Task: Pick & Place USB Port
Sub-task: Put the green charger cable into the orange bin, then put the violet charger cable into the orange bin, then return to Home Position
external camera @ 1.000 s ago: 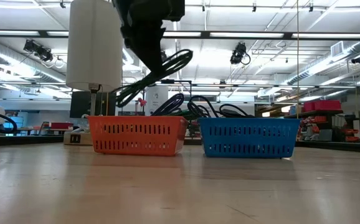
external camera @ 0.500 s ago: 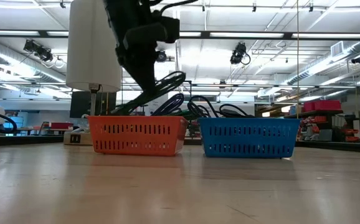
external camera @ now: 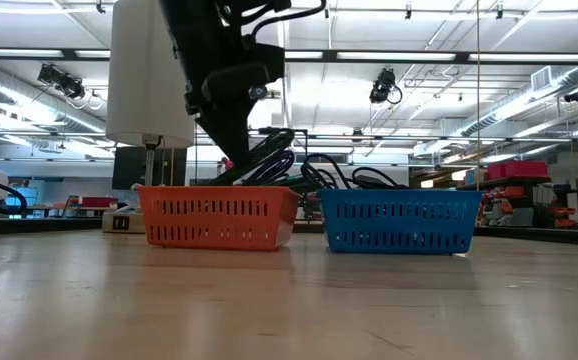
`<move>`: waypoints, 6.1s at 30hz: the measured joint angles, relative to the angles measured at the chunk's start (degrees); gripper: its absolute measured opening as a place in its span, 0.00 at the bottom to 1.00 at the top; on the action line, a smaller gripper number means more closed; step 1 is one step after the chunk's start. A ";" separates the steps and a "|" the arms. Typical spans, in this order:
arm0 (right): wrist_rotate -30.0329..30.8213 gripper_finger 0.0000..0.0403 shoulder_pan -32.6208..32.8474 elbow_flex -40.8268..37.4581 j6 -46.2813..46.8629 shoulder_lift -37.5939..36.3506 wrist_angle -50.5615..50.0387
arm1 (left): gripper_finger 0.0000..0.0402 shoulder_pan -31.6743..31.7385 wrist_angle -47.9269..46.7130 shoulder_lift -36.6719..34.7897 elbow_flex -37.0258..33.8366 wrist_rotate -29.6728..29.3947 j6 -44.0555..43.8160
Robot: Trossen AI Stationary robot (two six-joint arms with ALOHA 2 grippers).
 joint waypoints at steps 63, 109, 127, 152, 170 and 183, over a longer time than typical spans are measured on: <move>0.00 0.31 0.00 -0.07 1.48 -0.02 -1.68 | 0.29 -52.17 -3.88 2.21 -8.16 18.71 -4.61; 0.00 0.31 -0.04 -0.07 1.42 -0.02 -1.81 | 0.05 -32.54 -17.54 -2.63 1.29 -16.71 -7.44; 0.00 0.31 -0.04 -0.04 1.42 -0.02 -2.69 | 0.05 -12.28 3.56 -1.70 1.21 -14.77 11.77; 0.00 0.31 -0.04 0.00 1.46 -0.02 -3.09 | 0.10 -10.86 7.21 1.79 -4.52 -13.38 8.02; 0.02 0.31 -0.03 0.00 0.49 -0.02 -3.14 | 0.31 -11.13 7.51 1.68 -4.52 -17.96 10.35; 11.05 0.31 0.28 -0.02 7.21 -0.97 -20.81 | 0.31 -12.66 6.61 -9.51 -7.02 -31.43 15.40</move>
